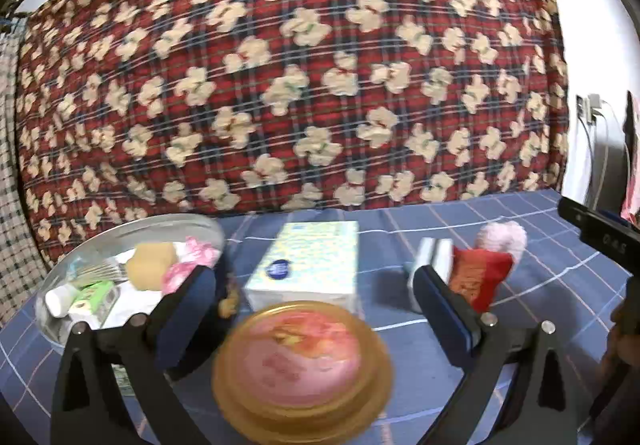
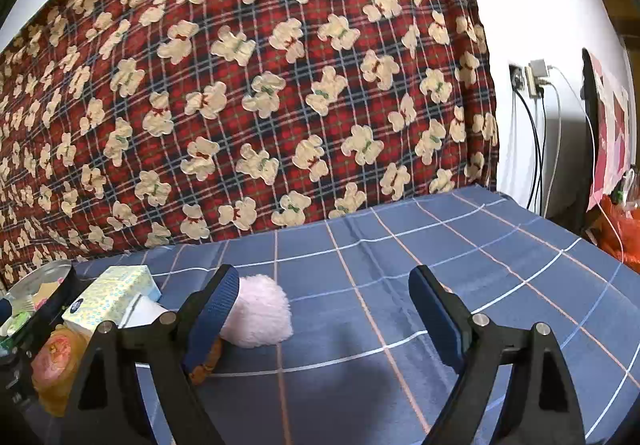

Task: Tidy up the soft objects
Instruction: 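Grasp the red drawstring pouch with the left gripper while the right gripper grasps the pink fluffy ball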

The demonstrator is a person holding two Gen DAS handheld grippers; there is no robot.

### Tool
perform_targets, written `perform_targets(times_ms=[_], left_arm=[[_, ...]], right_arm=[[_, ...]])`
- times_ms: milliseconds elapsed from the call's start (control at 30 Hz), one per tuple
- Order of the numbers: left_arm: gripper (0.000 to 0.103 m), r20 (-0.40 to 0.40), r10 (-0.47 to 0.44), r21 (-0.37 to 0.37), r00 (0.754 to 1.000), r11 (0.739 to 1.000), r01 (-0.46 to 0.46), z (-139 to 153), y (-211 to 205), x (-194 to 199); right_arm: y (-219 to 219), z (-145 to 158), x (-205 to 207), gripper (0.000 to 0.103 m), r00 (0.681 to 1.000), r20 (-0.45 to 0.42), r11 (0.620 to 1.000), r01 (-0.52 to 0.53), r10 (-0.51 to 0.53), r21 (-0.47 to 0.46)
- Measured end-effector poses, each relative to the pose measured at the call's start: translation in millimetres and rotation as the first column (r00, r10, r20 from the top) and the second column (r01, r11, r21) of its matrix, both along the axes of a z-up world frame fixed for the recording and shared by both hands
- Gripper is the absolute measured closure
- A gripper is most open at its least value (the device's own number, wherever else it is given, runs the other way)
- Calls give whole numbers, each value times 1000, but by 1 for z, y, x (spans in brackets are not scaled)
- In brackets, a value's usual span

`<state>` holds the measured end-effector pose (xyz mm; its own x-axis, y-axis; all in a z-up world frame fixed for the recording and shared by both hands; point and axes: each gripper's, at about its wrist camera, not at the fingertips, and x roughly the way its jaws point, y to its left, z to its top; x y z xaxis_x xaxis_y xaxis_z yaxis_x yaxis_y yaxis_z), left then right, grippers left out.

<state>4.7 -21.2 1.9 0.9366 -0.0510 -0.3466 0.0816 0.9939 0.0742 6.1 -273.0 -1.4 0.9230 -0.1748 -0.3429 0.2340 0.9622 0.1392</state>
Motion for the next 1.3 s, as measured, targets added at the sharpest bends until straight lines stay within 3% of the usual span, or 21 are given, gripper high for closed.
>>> perform_targets(times_ms=[233,533,700,833,1000,1033,1100,1167,1300], left_arm=[[2,-21,-63,21,998,998,64,-2,-31,1],[2,-48,-116,26,992,993,118,-4,-42,0],[2,-68,-115,21,991,993,117,-5,-42,3],[2,-69,-117,20,991,993,119,-5,-43,3],[2,-90,-110,10,990,994,111,-6,-41,6],[2,-95,-108,12,990,994,110,-6,-42,8],[2,-101,-110,14,989,994,112,-7,-44,8],[2,-94,-111,17,989,993,113,-6,-47,8],[2,-84,-132,26,988,991,134,-6,-52,6]], right_arm=[[-6,-8,11,14,996,-61,995,-67,71,69],[8,-10,31,15,980,-118,987,-158,161,38],[3,-10,55,15,964,-132,966,-212,232,148],[5,-18,85,15,947,-185,954,-229,265,191],[16,-41,110,16,887,-314,933,-274,338,232],[13,-40,108,19,892,-302,932,-268,336,245],[6,-40,106,51,892,-289,922,-267,346,279],[1,-43,105,63,888,-302,919,-257,347,300],[-8,-35,94,68,904,-247,908,-259,348,330]])
